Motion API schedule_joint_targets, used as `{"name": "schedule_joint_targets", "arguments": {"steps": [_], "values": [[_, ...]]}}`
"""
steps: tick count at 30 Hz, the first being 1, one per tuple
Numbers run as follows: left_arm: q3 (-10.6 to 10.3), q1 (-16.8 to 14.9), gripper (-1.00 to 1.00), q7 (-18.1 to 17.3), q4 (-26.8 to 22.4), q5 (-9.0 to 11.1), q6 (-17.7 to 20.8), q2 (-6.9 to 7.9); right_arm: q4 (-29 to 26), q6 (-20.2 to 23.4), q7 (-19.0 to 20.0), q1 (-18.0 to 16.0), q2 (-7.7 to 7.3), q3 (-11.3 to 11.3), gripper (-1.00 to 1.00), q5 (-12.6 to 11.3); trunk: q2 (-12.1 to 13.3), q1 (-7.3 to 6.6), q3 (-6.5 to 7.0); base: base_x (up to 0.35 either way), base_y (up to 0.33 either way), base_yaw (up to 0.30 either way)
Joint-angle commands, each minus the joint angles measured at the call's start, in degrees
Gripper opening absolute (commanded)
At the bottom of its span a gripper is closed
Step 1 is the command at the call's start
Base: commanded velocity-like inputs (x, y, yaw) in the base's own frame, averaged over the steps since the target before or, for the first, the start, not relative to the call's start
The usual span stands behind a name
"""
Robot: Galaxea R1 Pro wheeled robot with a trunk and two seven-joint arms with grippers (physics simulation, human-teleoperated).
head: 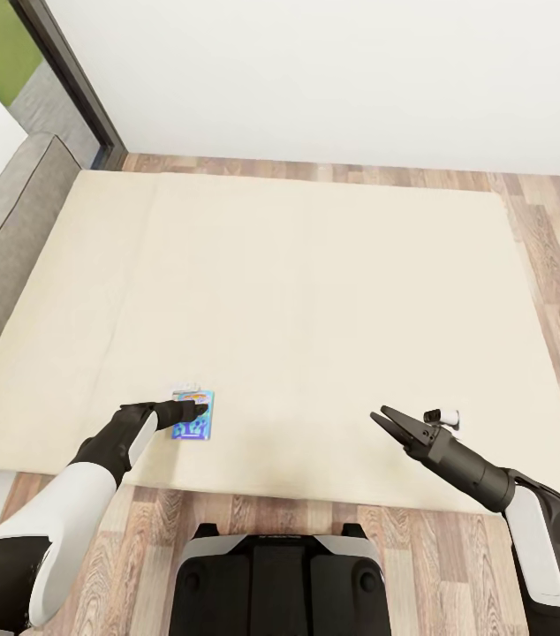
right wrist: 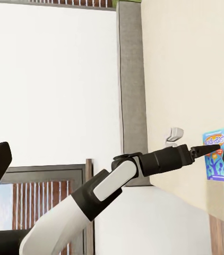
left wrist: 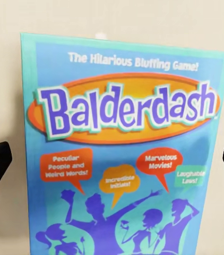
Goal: Put all the toys in the child's room - the three board games (two on the bed and one on the table), the two jigsaw puzzles on the table, and the tennis ball on the table - inside the toy box on the table in the child's room.
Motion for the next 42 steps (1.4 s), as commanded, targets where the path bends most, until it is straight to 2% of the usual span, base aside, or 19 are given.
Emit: {"name": "schedule_joint_targets", "arguments": {"steps": [1, 26, 42], "values": [[0.1, 0.0, 1.0, -0.1, -0.1, 0.4, 0.4, 0.0, 0.0, 0.2, 0.2, 0.0, 0.0, 0.0, 1.0, 0.1, -0.1, 0.03, -0.06, 0.0, 0.0, 0.0], [0.1, 0.0, 1.0, -0.1, -0.1, 0.5, 0.4, 0.0, 0.1, 0.2, 0.2, 0.0, 0.09, 0.0, 1.0, 0.1, -0.1, 0.03, -1.1, 0.0, 0.0, 0.0], [0.0, 0.0, 1.0, -0.2, -0.1, 0.5, 0.3, 0.0, 0.0, 0.2, 0.2, 0.0, 0.09, 0.0, 1.0, 0.1, -0.1, 0.03, -1.19, 0.0, 0.0, 0.0]]}}
